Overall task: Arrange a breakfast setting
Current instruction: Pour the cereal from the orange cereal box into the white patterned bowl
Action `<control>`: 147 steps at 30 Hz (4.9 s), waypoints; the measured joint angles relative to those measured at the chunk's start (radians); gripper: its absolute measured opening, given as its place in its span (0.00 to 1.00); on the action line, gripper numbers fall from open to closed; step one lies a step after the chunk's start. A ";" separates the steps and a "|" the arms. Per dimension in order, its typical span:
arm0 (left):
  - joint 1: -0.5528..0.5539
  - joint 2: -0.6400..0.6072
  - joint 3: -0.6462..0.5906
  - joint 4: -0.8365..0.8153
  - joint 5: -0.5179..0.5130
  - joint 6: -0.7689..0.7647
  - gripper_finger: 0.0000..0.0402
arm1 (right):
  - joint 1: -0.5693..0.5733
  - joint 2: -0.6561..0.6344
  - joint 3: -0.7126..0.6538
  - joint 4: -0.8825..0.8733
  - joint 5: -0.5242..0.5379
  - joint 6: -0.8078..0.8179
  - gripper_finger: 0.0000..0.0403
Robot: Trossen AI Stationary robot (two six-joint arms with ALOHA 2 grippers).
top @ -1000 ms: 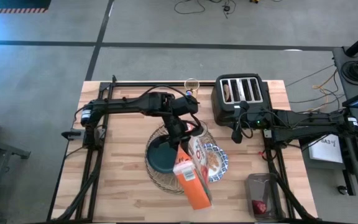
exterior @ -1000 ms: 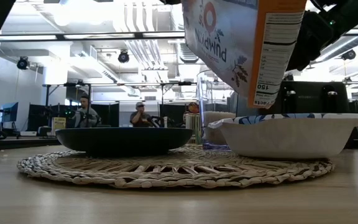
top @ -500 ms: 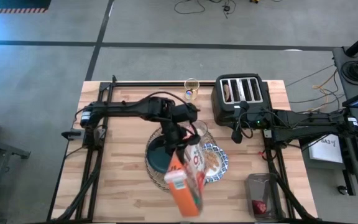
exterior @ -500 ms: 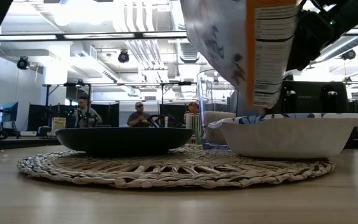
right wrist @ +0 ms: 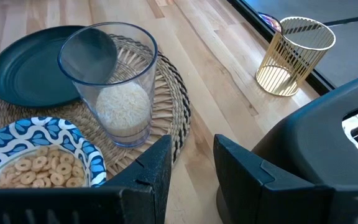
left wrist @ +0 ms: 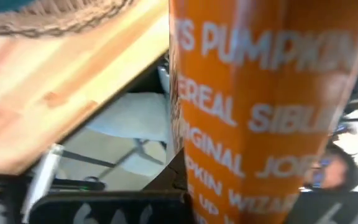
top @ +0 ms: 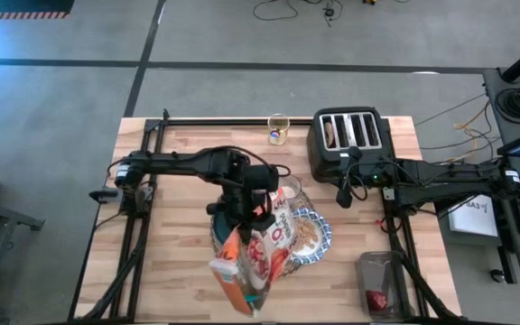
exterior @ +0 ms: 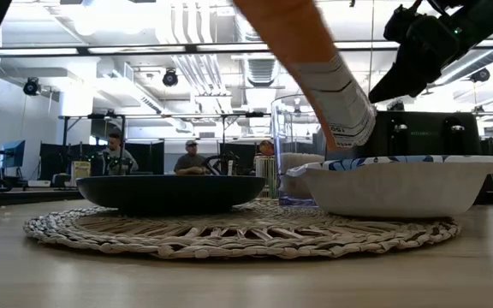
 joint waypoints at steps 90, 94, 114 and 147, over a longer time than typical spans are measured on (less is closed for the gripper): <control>-0.207 -0.646 -1.510 -0.154 -1.990 -0.922 0.00 | 0.000 0.000 0.000 0.000 0.000 0.000 0.28; -0.146 -0.607 -1.524 -0.113 -1.990 -0.922 0.00 | 0.000 0.000 0.000 0.000 0.000 0.000 0.28; 0.050 -0.398 -1.546 -0.024 -1.990 -0.921 0.00 | 0.000 0.000 0.000 0.000 0.000 0.000 0.28; -0.006 -0.392 -1.458 0.046 -1.674 -0.798 0.49 | 0.000 0.000 0.000 0.000 0.000 0.000 0.28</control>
